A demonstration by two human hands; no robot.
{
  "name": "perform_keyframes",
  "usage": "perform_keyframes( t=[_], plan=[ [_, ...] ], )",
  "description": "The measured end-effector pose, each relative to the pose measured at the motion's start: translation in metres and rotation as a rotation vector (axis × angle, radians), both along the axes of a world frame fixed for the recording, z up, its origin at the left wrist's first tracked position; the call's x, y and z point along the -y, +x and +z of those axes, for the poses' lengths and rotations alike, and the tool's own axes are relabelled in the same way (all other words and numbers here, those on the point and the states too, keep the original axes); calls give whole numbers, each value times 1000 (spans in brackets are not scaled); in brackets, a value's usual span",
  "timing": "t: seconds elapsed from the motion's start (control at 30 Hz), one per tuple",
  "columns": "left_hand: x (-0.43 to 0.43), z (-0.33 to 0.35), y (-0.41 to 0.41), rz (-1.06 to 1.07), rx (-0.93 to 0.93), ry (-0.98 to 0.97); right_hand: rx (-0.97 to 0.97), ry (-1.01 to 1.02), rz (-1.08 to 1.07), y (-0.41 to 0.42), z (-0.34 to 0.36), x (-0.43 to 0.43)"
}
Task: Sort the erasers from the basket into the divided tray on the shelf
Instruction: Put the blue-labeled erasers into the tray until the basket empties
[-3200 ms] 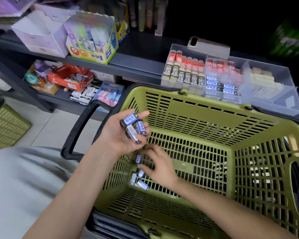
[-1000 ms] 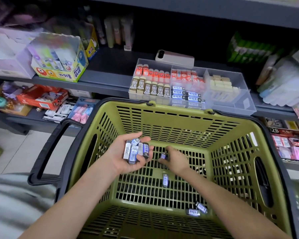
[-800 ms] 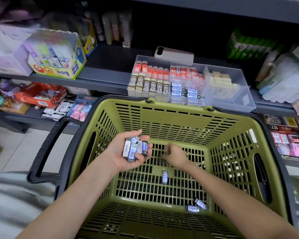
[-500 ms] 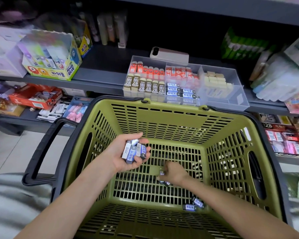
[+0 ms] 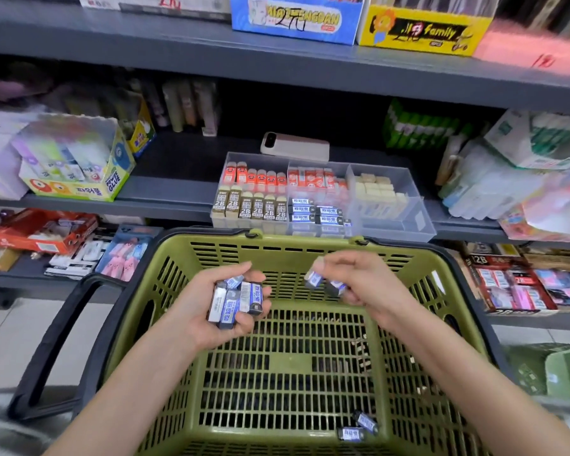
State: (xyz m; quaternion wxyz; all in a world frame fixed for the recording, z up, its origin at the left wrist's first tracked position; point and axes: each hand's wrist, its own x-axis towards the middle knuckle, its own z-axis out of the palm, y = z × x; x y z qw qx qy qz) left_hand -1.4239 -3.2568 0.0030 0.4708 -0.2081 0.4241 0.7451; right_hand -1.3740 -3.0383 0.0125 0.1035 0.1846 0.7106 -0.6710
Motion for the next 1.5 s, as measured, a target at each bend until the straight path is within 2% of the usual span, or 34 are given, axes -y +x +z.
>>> perform_keyframes(
  t=[0.07,0.1,0.2,0.33,0.47,0.53,0.67,0.9,0.97,1.07,1.13,1.2,1.23,1.3,1.33,1.4,1.5],
  plan=[
    [-5,16,-8,7,-35,45,-123,12,-122,-11,34,-16],
    [-8,23,-12,8,-54,71,-186,81,-193,-19,44,-23],
    [-17,39,-24,12,-103,135,-313,414,-389,-53,54,-37],
    [-26,49,-37,51,-105,168,-249,848,-461,-88,38,-34],
    [-27,50,-47,36,-84,207,-167,1138,-520,-100,23,-23],
    [-26,49,-50,28,-75,224,-149,1253,-513,-101,20,-18],
    [-23,48,-57,35,-54,236,-75,1361,-477,-102,12,-12],
    [-24,45,-61,40,-42,233,34,1677,-44,-109,12,-13],
    [-25,44,-60,33,-45,234,48,1710,38,-111,19,-14],
    [-24,43,-60,28,-43,245,-67,1606,-1,-111,29,-20],
    [-24,42,-60,29,-44,245,-183,1428,-132,-107,36,-28],
    [-24,42,-60,31,-47,240,-224,1066,-236,-105,41,-37],
    [-24,42,-59,34,-46,235,-200,800,-264,-103,44,-40],
    [-25,42,-59,40,-41,230,-74,289,-253,-101,47,-44],
    [-25,42,-59,41,-38,231,-1,129,-221,-99,48,-45],
    [-26,42,-58,40,-31,236,93,-77,-144,-97,49,-47],
    [-25,41,-58,44,-25,224,93,-260,-108,-94,48,-50]
  ],
)
